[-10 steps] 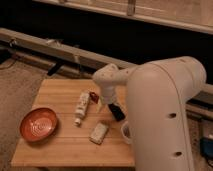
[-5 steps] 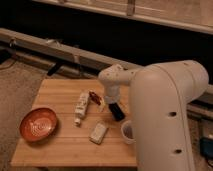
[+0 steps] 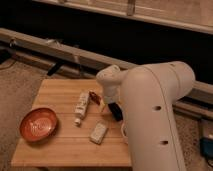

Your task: Place the eraser in the ceramic cup

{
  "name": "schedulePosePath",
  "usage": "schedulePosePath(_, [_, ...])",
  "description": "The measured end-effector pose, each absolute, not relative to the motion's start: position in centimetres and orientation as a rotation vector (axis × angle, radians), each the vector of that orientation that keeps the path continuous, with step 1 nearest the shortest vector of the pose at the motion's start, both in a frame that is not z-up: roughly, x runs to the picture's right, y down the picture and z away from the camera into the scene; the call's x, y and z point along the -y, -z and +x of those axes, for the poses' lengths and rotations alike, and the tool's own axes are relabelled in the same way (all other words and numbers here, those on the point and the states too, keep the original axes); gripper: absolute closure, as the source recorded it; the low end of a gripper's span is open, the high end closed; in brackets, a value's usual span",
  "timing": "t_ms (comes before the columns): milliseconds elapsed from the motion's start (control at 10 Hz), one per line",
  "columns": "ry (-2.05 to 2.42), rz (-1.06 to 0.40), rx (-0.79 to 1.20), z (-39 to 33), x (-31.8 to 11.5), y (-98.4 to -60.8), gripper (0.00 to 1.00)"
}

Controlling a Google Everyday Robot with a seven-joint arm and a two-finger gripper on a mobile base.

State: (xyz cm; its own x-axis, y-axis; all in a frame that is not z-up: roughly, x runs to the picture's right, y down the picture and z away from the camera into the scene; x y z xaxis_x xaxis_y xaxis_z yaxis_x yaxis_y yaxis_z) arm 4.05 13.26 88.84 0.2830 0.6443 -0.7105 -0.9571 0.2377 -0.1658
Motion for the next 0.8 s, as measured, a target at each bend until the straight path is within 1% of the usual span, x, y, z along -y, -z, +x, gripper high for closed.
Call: schedulePosePath(800, [-1.169,-0.687,-0.623,5.5,-13.3,-92.1,0.20])
